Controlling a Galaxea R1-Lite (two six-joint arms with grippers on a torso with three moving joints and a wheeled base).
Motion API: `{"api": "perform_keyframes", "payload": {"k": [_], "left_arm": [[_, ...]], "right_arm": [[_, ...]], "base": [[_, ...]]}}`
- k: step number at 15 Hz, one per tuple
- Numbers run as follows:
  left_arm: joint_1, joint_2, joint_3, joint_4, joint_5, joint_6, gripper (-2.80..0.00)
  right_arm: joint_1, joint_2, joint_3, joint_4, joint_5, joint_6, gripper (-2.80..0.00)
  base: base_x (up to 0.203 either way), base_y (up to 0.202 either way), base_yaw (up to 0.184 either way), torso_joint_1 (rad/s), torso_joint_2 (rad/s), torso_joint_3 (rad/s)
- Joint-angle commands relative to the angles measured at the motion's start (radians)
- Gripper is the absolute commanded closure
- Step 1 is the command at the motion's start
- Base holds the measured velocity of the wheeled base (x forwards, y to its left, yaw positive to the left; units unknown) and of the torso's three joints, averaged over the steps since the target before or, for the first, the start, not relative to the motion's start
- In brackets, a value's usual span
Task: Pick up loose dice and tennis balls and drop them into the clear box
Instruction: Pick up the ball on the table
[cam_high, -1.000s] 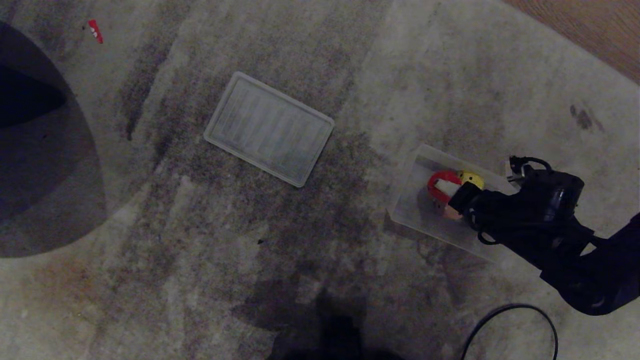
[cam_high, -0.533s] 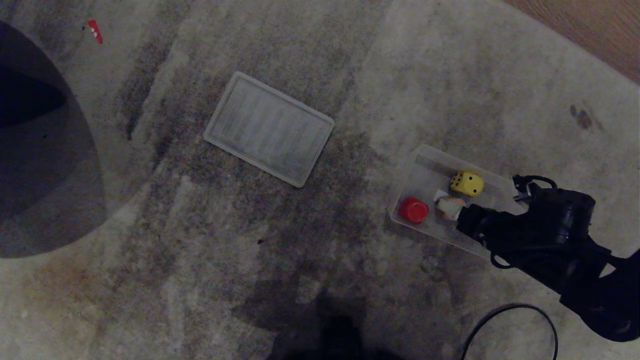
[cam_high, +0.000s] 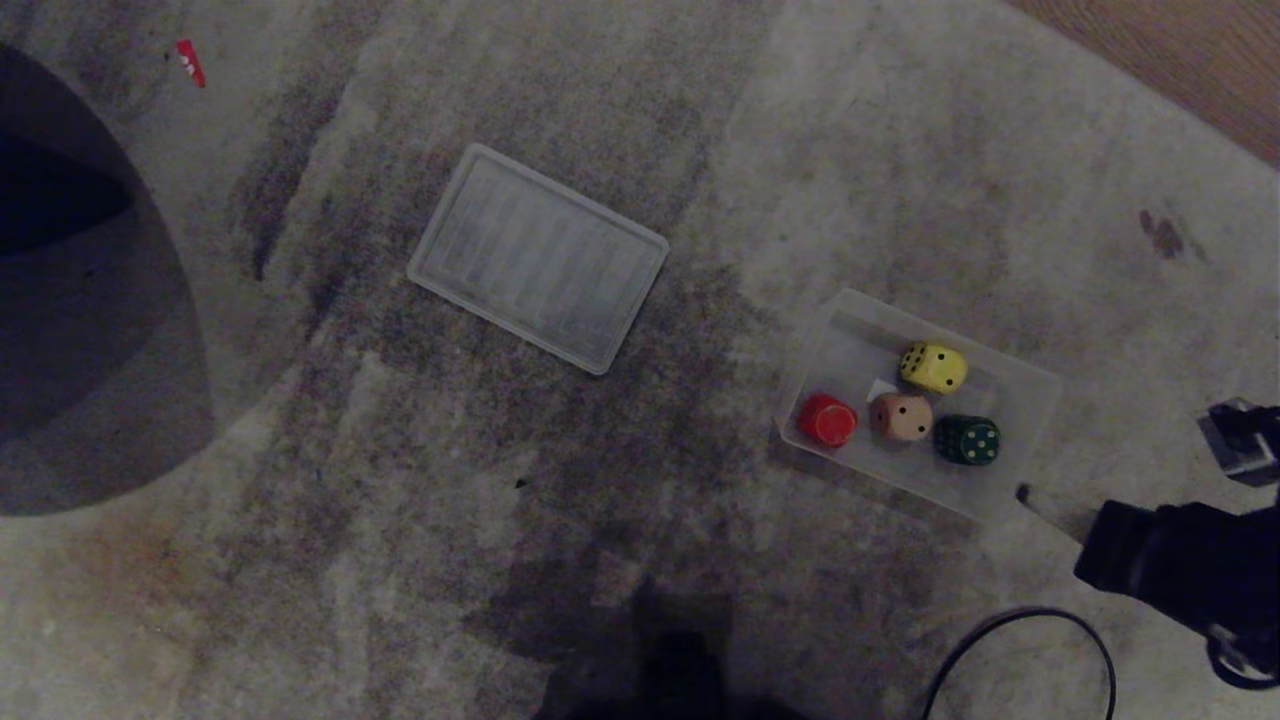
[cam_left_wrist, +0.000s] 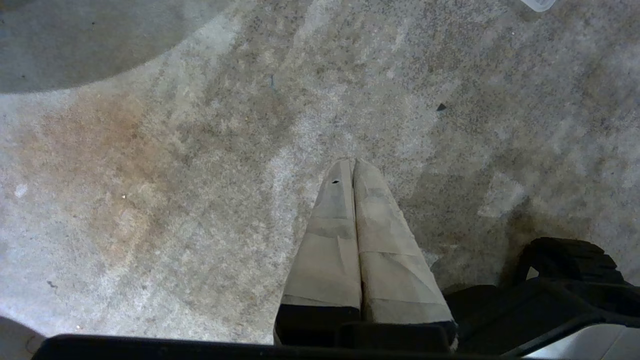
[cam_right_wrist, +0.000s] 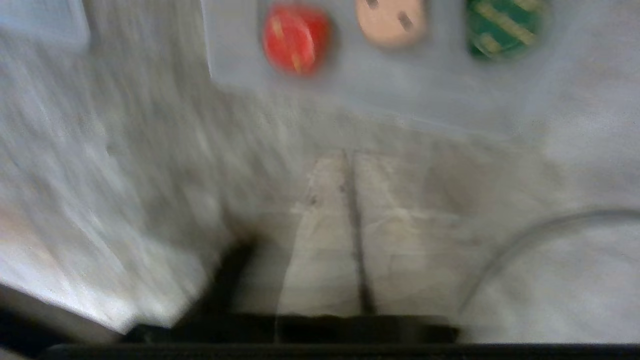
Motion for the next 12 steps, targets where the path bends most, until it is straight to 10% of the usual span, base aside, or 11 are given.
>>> {"api": "perform_keyframes", "payload": {"k": [1,5,12], "left_arm": [[0.0,0.002,0.002,0.0,0.0,-0.001,0.0],[0.0,0.002,0.002,0.0,0.0,-0.001,0.0],[0.0,0.001,0.002,0.0,0.0,-0.003,0.0]], "right_arm": [[-0.02,-0.371,0.02,0.33,-0.001,-0.075,0.0],[-0.115,-0.77,0.075,0.719,0.002,-0.215,0.0],[-0.24,-1.252,0.174,0.846,0.01,-0.363,0.0]], "base": [[0.0,0.0,0.0,0.0,0.0,0.0],[0.0,0.0,0.0,0.0,0.0,0.0],[0.0,0.0,0.0,0.0,0.0,0.0]]}}
